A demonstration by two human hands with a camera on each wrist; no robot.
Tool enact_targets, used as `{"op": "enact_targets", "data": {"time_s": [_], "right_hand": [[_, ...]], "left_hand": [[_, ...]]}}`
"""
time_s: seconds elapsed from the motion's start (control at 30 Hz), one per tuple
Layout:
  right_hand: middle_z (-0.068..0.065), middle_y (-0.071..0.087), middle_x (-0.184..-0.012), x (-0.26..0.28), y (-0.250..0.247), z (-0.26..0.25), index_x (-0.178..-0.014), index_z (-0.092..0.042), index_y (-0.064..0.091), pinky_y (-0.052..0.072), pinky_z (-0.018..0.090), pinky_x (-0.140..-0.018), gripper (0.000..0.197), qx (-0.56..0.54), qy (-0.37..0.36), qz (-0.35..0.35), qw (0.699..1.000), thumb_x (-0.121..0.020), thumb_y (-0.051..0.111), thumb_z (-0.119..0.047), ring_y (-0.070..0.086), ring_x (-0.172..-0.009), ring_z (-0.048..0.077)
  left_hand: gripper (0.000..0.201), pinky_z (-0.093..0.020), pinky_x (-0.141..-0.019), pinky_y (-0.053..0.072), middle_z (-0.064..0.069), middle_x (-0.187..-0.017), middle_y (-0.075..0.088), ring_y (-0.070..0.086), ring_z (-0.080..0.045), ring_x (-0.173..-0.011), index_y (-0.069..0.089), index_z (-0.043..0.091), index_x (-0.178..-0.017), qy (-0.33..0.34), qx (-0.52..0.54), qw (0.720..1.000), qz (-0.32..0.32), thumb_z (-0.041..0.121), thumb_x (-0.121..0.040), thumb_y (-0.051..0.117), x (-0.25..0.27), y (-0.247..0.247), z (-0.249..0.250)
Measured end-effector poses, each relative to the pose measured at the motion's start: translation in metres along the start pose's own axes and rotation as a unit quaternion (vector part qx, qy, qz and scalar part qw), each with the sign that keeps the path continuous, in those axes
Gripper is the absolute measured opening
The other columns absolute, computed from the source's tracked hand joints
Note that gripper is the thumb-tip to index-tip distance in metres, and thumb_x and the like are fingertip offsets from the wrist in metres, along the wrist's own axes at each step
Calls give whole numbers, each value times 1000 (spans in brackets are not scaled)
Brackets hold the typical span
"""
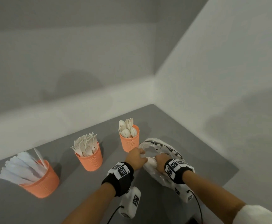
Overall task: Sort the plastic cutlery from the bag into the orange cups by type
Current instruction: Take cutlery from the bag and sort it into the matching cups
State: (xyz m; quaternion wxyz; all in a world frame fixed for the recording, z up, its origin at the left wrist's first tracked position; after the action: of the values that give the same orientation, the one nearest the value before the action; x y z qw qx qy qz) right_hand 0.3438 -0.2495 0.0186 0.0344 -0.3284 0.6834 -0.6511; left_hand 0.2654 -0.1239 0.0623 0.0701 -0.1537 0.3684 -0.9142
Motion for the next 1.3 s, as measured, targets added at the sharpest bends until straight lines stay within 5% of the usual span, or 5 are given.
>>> {"op": "enact_targets", "data": {"time_s": [0.27, 0.67, 0.93, 1.07, 1.3], "right_hand": [[5, 63, -117, 5, -9, 5, -112, -16, 59, 43, 30, -90, 39, -80, -24, 43, 996, -78, 66, -34, 58, -109, 24], [5, 50, -134, 11, -21, 17, -130, -17, 51, 38, 31, -101, 53, -115, 64, -60, 989, -80, 62, -33, 47, -123, 23], [-3, 59, -121, 29, -27, -4, -122, -25, 53, 40, 30, -104, 40, -177, -145, 14, 973, -88, 57, -44, 53, -109, 9], [-22, 60, -95, 33, -31, -7, -93, -53, 50, 47, 23, -91, 16, -234, -175, 95, 952, -81, 54, -62, 58, -91, -2], [-14, 61, -83, 56, -72, -17, -103, -28, 55, 47, 14, -67, 39, -421, -198, 141, 874, -80, 62, 3, 60, -71, -3]], "left_hand": [[44, -32, -101, 42, -13, -135, 50, 50, -27, -121, 49, 2, -130, 8, -1, 1000, 4, 16, -88, 55, 1, -5, -1], [36, -30, -96, 43, -15, -127, 55, 54, -28, -114, 55, 3, -124, 5, -40, 999, -28, 15, -91, 50, 6, -7, -12], [37, -36, -100, 44, -16, -130, 52, 53, -30, -117, 50, 5, -126, -38, -17, 999, 26, 5, -90, 44, -5, -4, -9], [39, -35, -101, 43, -16, -134, 49, 50, -30, -121, 47, 4, -130, -65, -24, 997, 33, 3, -91, 43, -5, 0, -14], [46, -40, -103, 42, -18, -139, 45, 47, -32, -126, 41, 3, -136, -81, 32, 996, 32, 1, -90, 43, -8, 0, -11]]}}
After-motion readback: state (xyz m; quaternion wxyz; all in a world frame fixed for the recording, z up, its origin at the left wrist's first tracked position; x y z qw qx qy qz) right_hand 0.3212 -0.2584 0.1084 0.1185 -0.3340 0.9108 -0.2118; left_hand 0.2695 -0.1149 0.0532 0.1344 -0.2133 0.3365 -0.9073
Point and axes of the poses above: each hand's wrist, its own x-axis away from the middle knuckle, its own y-axis out of the palm, z = x × y, the point moved 1 cm from there along -x, towards the middle knuckle
